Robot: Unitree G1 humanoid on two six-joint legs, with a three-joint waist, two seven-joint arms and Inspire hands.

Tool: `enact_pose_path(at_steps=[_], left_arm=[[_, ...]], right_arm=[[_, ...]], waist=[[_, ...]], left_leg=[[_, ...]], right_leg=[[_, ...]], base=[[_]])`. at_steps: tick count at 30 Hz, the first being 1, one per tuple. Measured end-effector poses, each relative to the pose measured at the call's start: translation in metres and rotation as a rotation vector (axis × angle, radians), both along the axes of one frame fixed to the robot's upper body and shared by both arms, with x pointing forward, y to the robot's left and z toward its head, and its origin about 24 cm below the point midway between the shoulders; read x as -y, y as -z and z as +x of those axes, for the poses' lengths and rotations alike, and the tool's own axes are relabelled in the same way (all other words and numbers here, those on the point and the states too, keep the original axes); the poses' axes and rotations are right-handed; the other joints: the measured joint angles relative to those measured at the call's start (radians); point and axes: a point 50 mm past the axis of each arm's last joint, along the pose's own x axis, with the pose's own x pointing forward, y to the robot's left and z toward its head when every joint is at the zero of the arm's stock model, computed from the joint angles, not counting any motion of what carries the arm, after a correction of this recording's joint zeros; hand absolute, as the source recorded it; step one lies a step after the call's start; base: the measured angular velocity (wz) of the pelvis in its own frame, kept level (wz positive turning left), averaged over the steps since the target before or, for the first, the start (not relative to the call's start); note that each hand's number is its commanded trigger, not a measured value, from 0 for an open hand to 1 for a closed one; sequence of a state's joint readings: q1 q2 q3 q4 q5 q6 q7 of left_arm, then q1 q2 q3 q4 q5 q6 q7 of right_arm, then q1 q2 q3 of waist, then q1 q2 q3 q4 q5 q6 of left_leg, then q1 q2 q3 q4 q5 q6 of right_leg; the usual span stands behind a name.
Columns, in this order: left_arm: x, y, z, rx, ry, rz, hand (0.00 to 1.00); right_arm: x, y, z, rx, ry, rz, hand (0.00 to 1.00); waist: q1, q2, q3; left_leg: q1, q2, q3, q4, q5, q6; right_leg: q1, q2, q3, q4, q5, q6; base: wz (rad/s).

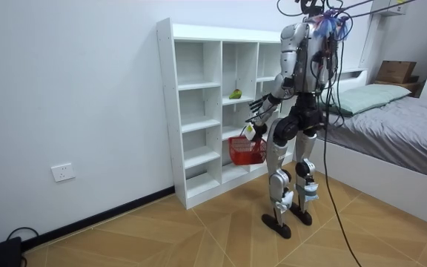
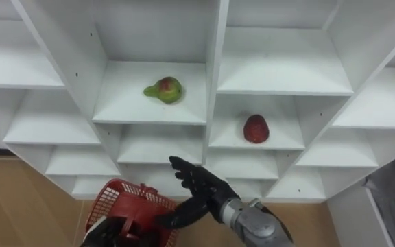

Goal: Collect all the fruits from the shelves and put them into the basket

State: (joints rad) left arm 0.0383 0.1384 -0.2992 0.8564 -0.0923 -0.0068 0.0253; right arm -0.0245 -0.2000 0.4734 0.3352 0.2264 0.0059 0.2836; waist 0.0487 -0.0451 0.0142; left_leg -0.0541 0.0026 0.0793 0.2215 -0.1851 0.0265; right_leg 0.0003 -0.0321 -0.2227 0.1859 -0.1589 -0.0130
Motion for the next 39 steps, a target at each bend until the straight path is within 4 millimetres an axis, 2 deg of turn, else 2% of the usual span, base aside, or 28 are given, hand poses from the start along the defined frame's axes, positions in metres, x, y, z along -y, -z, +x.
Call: enact_pose_path(at_steps=[4,8,9,10,14,21,26,30,34,36,39], left_arm=[[0.002,-0.003,0.003,0.037,0.004,-0.007,1.00],[0.000,-0.003,0.001,0.044,0.005,-0.004,1.00],[0.000,-0.003,0.001,0.047,0.005,-0.005,1.00],[0.000,-0.003,0.001,0.051,0.006,-0.007,1.00],[-0.001,-0.003,-0.001,0.057,-0.001,-0.005,1.00],[-0.004,-0.002,-0.004,0.049,-0.003,-0.011,1.00],[-0.004,-0.002,-0.005,0.045,0.000,-0.016,1.00],[-0.006,-0.001,-0.007,0.040,-0.003,-0.012,1.00],[-0.007,-0.001,-0.009,0.034,-0.004,-0.012,1.00],[-0.008,-0.001,-0.008,0.036,-0.009,-0.018,1.00],[-0.012,-0.001,-0.008,0.036,-0.009,-0.004,1.00]], right_arm=[[0.000,-0.013,0.006,0.091,-0.001,-0.028,0.00],[-0.002,-0.046,0.018,0.267,0.026,-0.008,0.00],[-0.002,-0.049,0.019,0.288,0.035,-0.002,0.00],[0.000,-0.054,0.022,0.319,0.057,0.009,0.00],[0.001,-0.066,0.029,0.376,0.107,0.020,0.00],[-0.005,-0.080,0.033,0.443,0.129,0.030,0.00],[-0.007,-0.097,0.040,0.536,0.136,0.014,0.00],[-0.006,-0.098,0.041,0.549,0.164,0.006,0.00],[-0.004,-0.102,0.045,0.583,0.193,-0.021,0.00],[-0.002,-0.103,0.047,0.589,0.210,-0.033,0.00],[0.001,-0.105,0.050,0.604,0.221,-0.050,0.00]], waist=[[0.018,-0.007,-0.0002],[0.027,-0.020,0.0003],[0.033,-0.022,0.0007],[0.036,-0.026,0.0048],[0.044,-0.030,0.0041],[0.046,-0.031,0.0034],[0.057,-0.031,0.0031],[0.064,-0.036,-0.0012],[0.068,-0.038,-0.0002],[0.075,-0.041,-0.0005],[0.089,-0.046,0.0034]], left_leg=[[0.023,0.000,-0.001,-0.001,0.000,0.000],[0.037,0.001,-0.007,-0.001,0.000,0.000],[0.043,0.001,-0.006,-0.002,0.000,0.000],[0.048,0.001,-0.009,-0.004,0.000,0.000],[0.049,0.000,-0.014,-0.003,0.000,0.001],[0.049,0.000,-0.015,-0.002,0.000,0.000],[0.061,0.001,-0.015,-0.011,0.001,0.000],[0.067,-0.001,-0.034,-0.017,0.002,-0.002],[0.065,-0.002,-0.058,-0.013,0.003,-0.003],[0.066,-0.001,-0.059,-0.014,0.004,-0.004],[0.064,-0.001,-0.061,-0.014,0.004,-0.005]], right_leg=[[0.017,-0.001,0.002,-0.001,0.000,0.001],[0.037,-0.001,-0.001,-0.001,-0.001,0.001],[0.040,-0.001,-0.001,-0.001,-0.001,0.001],[0.050,-0.001,-0.001,-0.002,-0.001,0.001],[0.054,-0.003,0.000,-0.002,-0.002,0.003],[0.053,-0.002,-0.001,-0.002,-0.002,0.003],[0.061,-0.002,-0.006,-0.002,-0.002,0.003],[0.074,-0.003,-0.029,-0.003,-0.002,0.003],[0.085,-0.004,-0.056,-0.003,-0.002,0.003],[0.086,-0.003,-0.057,-0.003,-0.003,0.004],[0.086,-0.003,-0.058,-0.003,-0.003,0.005]], base=[[0.00],[0.01],[0.00],[0.06],[0.03],[0.00],[0.00],[0.13],[0.17],[0.07],[0.01]])
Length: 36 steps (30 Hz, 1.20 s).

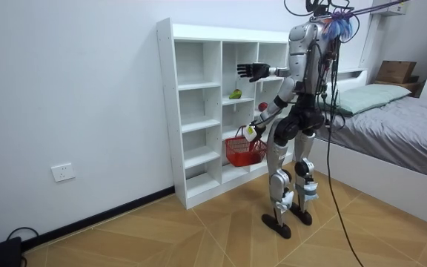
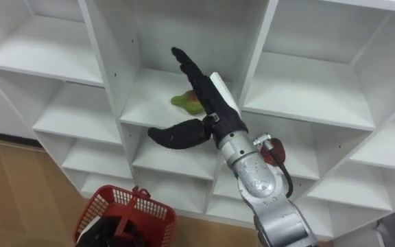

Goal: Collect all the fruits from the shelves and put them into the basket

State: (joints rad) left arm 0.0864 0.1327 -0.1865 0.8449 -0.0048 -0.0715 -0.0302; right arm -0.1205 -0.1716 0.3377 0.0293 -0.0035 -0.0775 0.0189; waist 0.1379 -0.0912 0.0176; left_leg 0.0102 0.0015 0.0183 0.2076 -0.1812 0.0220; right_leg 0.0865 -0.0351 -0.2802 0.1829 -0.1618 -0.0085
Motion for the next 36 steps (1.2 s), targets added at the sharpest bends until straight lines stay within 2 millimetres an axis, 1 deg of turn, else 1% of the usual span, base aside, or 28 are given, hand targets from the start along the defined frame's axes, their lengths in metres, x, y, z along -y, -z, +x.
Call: enact_pose_path(at_steps=[2,4,5,6,8,11,13,14,18,21,24,25,28,32,36], left_arm=[[-0.004,-0.001,0.001,0.002,0.003,0.016,1.00],[-0.007,-0.001,0.000,0.000,0.012,0.026,1.00],[-0.008,-0.001,0.001,0.001,0.010,0.024,1.00],[-0.009,-0.001,0.001,0.000,0.009,0.019,1.00],[-0.008,-0.002,0.002,0.003,0.029,0.018,1.00],[-0.007,-0.003,0.003,0.003,0.046,0.012,1.00],[-0.006,-0.003,0.003,0.000,0.052,0.008,1.00],[-0.007,-0.003,0.003,0.000,0.052,0.005,1.00],[-0.008,-0.001,0.002,-0.025,0.066,0.019,1.00],[-0.010,-0.002,0.003,-0.026,0.069,0.025,1.00],[-0.010,-0.004,0.005,-0.016,0.084,0.024,1.00],[-0.011,-0.005,0.006,-0.013,0.089,0.023,1.00],[-0.014,-0.006,0.007,-0.010,0.095,0.031,1.00],[-0.014,-0.006,0.007,-0.015,0.112,0.046,1.00],[-0.013,-0.007,0.009,-0.005,0.118,0.050,1.00]], right_arm=[[0.003,-0.001,0.004,0.010,0.027,-0.006,0.00],[0.004,-0.002,0.009,0.015,0.050,-0.012,0.00],[0.006,-0.003,0.013,0.020,0.063,-0.020,0.00],[0.008,-0.003,0.017,0.021,0.071,-0.034,0.00],[0.013,-0.005,0.023,0.030,0.089,-0.055,0.00],[0.018,-0.008,0.030,0.045,0.123,-0.068,0.00],[0.020,-0.008,0.032,0.047,0.142,-0.080,0.00],[0.021,-0.007,0.034,0.045,0.152,-0.085,0.00],[0.024,-0.005,0.042,0.034,0.186,-0.098,0.00],[0.026,-0.007,0.048,0.036,0.208,-0.100,0.00],[0.032,-0.008,0.058,0.034,0.247,-0.113,0.00],[0.033,-0.008,0.060,0.033,0.256,-0.118,0.00],[0.038,-0.008,0.062,0.037,0.277,-0.131,0.00],[0.042,-0.005,0.071,0.010,0.296,-0.159,0.00],[0.045,-0.003,0.074,-0.008,0.308,-0.167,0.00]], waist=[[0.002,-0.010,0.0043],[0.003,-0.019,0.0058],[0.004,-0.026,0.0055],[0.004,-0.031,0.0038],[0.005,-0.036,0.0017],[0.005,-0.043,0.0015],[0.007,-0.048,0.0005],[0.009,-0.051,0.0013],[0.009,-0.054,0.0031],[0.005,-0.054,0.0037],[0.011,-0.056,0.0047],[0.009,-0.057,0.0044],[0.010,-0.062,0.0074],[0.006,-0.065,0.0075],[0.008,-0.068,0.0061]], left_leg=[[-0.001,-0.001,-0.005,-0.001,0.001,-0.001],[-0.003,-0.001,-0.008,0.000,0.002,-0.002],[-0.005,-0.002,-0.013,0.000,0.002,-0.003],[-0.006,-0.009,-0.022,0.000,0.003,-0.003],[-0.006,-0.012,-0.031,0.000,0.005,-0.001],[0.000,-0.015,-0.047,-0.001,0.007,0.001],[0.002,-0.016,-0.052,-0.001,0.008,0.002],[0.002,-0.016,-0.053,0.000,0.008,0.003],[-0.005,-0.019,-0.056,0.008,0.009,0.004],[-0.037,-0.020,-0.064,0.018,0.009,0.004],[-0.069,-0.021,-0.068,0.033,0.009,0.004],[-0.076,-0.023,-0.075,0.036,0.010,0.003],[-0.088,-0.031,-0.087,0.037,0.014,0.003],[-0.097,-0.031,-0.097,0.050,0.015,0.005],[-0.122,-0.034,-0.097,0.054,0.019,0.009]], right_leg=[[0.001,-0.002,-0.025,0.000,-0.001,0.001],[0.001,-0.002,-0.027,0.000,-0.001,0.001],[0.001,-0.002,-0.029,0.000,-0.001,0.001],[0.002,-0.002,-0.031,0.000,-0.001,0.001],[0.005,-0.004,-0.037,0.000,-0.001,0.001],[0.015,-0.010,-0.050,-0.001,-0.005,0.008],[0.021,-0.012,-0.054,-0.001,-0.005,0.008],[0.021,-0.013,-0.055,-0.001,-0.005,0.008],[0.016,-0.016,-0.066,0.000,-0.005,0.008],[-0.003,-0.017,-0.076,0.002,-0.005,0.009],[-0.027,-0.016,-0.077,0.002,-0.005,0.008],[-0.033,-0.016,-0.078,0.002,-0.005,0.008],[-0.038,-0.016,-0.080,0.001,-0.005,0.008],[-0.041,-0.020,-0.092,0.001,-0.005,0.008],[-0.065,-0.025,-0.095,0.004,-0.005,0.008]], base=[[0.06],[0.06],[0.12],[0.14],[0.15],[0.18],[0.12],[0.06],[0.02],[0.09],[0.03],[0.13],[0.13],[0.09],[0.01]])
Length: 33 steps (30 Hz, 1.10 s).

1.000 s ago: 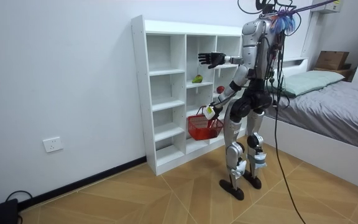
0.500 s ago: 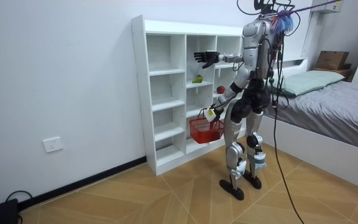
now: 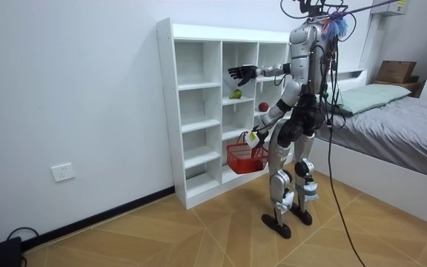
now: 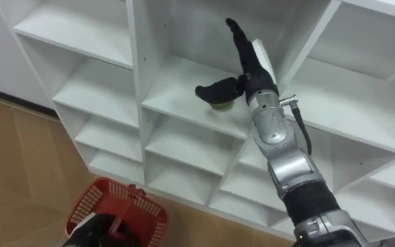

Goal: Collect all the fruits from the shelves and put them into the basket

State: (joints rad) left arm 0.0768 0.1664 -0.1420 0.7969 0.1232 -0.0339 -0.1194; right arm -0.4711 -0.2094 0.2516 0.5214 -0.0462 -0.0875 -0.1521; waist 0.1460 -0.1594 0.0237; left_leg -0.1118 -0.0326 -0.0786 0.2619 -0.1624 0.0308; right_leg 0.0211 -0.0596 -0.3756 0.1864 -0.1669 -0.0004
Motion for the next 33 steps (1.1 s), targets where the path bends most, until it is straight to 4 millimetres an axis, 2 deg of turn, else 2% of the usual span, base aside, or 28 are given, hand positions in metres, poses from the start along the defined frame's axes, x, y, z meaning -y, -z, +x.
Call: enact_pose_path(at_steps=[3,7,15,20,25,33], left_arm=[[0.000,-0.002,0.004,0.009,0.004,0.002,1.00],[0.002,-0.005,0.014,0.034,0.009,-0.002,1.00],[0.007,-0.004,0.015,0.035,0.004,0.003,1.00],[0.010,-0.002,0.018,0.024,0.001,-0.001,1.00],[0.009,-0.001,0.019,0.016,-0.001,0.005,1.00],[0.008,0.001,0.015,-0.002,0.000,0.005,1.00]], right_arm=[[0.003,0.010,-0.001,-0.041,0.008,-0.010,0.00],[0.009,0.019,0.000,-0.084,0.030,-0.027,0.00],[0.015,0.029,0.003,-0.136,0.055,-0.053,0.00],[0.017,0.030,0.004,-0.134,0.049,-0.122,0.00],[0.018,0.030,0.004,-0.126,0.047,-0.132,0.00],[0.021,0.031,0.007,-0.133,0.053,-0.139,0.00]], waist=[[0.004,0.002,0.0010],[0.028,0.007,0.0034],[0.046,0.010,0.0042],[0.052,0.023,0.0133],[0.052,0.031,0.0183],[0.052,0.049,0.0146]], left_leg=[[-0.009,-0.002,-0.003,0.002,0.000,0.001],[-0.038,-0.001,0.008,0.004,0.003,0.003],[-0.062,-0.005,0.009,-0.004,0.006,0.005],[-0.072,-0.011,0.009,-0.004,0.008,0.008],[-0.072,-0.012,0.008,-0.004,0.008,0.009],[-0.073,-0.013,0.000,-0.004,0.011,0.011]], right_leg=[[-0.004,-0.002,-0.009,-0.001,0.000,0.000],[-0.034,-0.003,-0.007,0.000,0.000,0.000],[-0.063,-0.006,0.001,0.001,0.000,0.000],[-0.074,-0.012,0.006,0.002,0.000,0.000],[-0.074,-0.013,0.007,0.003,-0.001,0.001],[-0.075,-0.013,0.009,0.004,0.000,0.001]], base=[[0.06],[-0.02],[0.00],[0.00],[0.00],[0.00]])
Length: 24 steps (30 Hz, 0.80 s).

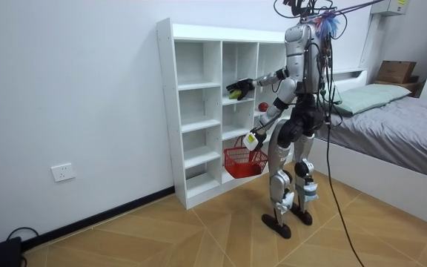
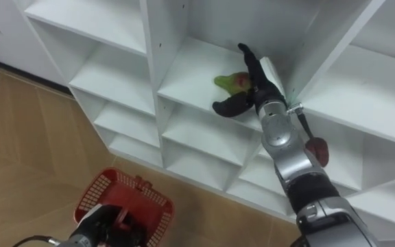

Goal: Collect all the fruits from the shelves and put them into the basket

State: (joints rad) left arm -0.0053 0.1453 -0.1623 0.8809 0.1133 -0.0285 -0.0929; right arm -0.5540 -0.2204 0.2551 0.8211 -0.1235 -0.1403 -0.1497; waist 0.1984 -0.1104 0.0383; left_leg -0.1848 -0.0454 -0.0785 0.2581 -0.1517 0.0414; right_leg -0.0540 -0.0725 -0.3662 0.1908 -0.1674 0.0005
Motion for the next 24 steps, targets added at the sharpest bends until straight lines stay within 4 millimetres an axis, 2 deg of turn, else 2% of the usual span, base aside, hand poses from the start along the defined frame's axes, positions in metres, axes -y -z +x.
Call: enact_pose_path(at_steps=[18,24], left_arm=[[-0.0010,-0.0003,0.0003,0.000,0.001,0.001,1.00],[-0.0007,-0.0004,0.0008,-0.001,0.004,-0.002,1.00]], right_arm=[[0.0025,0.0041,0.0015,-0.042,-0.003,-0.015,0.00],[0.0038,0.0079,0.0004,-0.063,-0.006,-0.025,0.00]], waist=[[0.000,-0.004,-0.0036],[0.002,-0.006,-0.0112]], left_leg=[[0.002,-0.002,0.001,0.002,0.004,0.004],[-0.001,-0.004,0.010,0.002,0.007,0.008]], right_leg=[[-0.006,-0.006,0.002,0.019,0.000,0.000],[-0.018,-0.012,0.006,0.033,0.000,0.000]], base=[[0.00],[-0.01]])
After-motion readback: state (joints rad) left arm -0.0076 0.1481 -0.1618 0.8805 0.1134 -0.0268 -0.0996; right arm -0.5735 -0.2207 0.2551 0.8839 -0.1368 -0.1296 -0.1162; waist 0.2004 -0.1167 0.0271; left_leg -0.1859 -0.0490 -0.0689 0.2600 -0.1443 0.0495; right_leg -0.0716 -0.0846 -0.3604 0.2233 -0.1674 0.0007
